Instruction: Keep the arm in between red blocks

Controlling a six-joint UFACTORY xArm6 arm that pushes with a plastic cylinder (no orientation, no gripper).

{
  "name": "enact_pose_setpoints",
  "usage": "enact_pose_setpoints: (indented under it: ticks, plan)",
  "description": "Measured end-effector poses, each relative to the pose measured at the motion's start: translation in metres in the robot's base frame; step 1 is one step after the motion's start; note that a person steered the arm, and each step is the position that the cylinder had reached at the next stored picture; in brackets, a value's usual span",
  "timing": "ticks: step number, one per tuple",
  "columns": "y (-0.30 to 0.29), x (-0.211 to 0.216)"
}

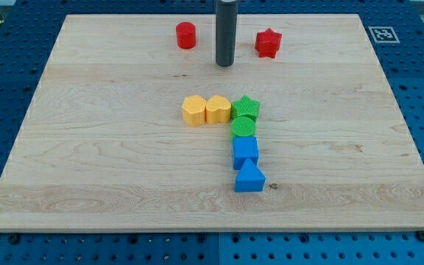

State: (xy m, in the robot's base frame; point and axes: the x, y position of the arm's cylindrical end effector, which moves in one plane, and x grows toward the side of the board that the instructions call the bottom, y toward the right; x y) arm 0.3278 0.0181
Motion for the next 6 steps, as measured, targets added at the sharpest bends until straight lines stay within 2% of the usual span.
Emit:
enact_pose_setpoints:
  ticks: [6]
  plan:
    - [0.0001, -0.0137]
